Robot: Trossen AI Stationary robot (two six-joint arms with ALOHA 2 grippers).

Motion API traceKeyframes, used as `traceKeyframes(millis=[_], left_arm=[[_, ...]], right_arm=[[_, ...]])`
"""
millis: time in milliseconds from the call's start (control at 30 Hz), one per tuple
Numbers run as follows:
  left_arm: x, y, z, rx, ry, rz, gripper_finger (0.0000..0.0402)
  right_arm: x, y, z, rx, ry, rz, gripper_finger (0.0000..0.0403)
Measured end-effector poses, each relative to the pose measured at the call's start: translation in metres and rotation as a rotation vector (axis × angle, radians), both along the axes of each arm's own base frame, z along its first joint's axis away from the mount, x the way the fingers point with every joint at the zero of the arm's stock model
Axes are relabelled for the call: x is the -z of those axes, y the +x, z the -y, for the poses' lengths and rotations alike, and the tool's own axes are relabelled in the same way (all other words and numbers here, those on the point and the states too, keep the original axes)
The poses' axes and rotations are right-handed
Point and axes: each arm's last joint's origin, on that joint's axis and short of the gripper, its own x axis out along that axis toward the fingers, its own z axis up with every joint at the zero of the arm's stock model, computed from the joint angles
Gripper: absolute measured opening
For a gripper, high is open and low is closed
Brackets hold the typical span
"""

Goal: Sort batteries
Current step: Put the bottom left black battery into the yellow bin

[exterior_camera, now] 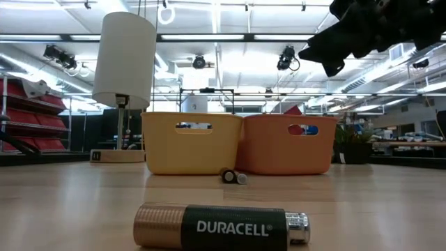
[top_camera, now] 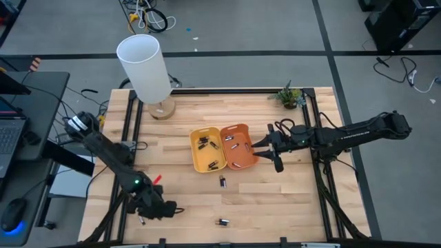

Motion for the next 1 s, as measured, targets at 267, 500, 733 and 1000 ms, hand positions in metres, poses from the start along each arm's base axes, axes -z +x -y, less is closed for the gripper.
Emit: traceKeyframes(millis=[267, 500, 733, 1000], left_arm=[[0.008, -0.005, 0.0, 0.018, 0.146, -0.135, 0.0169], [0.021, -0.008, 0.008, 0.057, 0.172, -0.195, 0.0169], [0.03, -0.011, 0.015, 0.091, 0.164, -0.236, 0.0169], [0.033, -0.017, 0.017, 0.106, 0.204, -0.254, 0.0169]], right_arm=[[0.003, 0.003, 0.0, -0.011, -0.052, -0.003, 0.0144], [0.002, 0.003, 0.0, -0.007, -0.036, -0.002, 0.0142], [0.003, 0.003, 0.0, 0.001, -0.01, -0.008, 0.0144], [0.003, 0.003, 0.0, 0.002, -0.004, -0.014, 0.0143]])
